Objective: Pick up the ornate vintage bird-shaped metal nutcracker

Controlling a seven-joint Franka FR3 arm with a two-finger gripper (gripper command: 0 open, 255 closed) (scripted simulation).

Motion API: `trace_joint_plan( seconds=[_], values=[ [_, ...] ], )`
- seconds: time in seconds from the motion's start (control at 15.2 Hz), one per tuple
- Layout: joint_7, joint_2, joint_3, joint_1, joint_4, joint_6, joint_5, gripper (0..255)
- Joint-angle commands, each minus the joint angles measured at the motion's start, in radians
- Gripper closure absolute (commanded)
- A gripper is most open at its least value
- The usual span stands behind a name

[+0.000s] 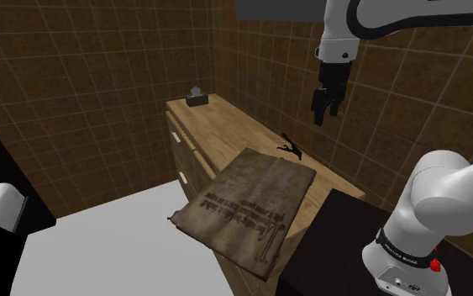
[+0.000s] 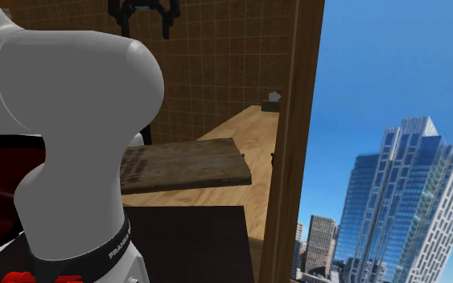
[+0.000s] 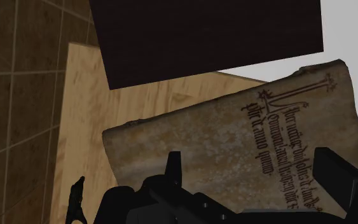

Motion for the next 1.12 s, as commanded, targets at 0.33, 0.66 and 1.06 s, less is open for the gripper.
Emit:
trace_joint_plan(
  seconds=[0.33, 0.66, 1.06],
  values=[
    [-0.035, 0.08, -0.055, -0.033, -0.063, 0.168, -0.05, 0],
    [-0.066, 0.193, -0.112, -0.064, -0.093, 0.339, -0.091, 0],
    [-0.107, 0.366, -0.183, -0.094, -0.084, 0.539, -0.118, 0]
  ],
)
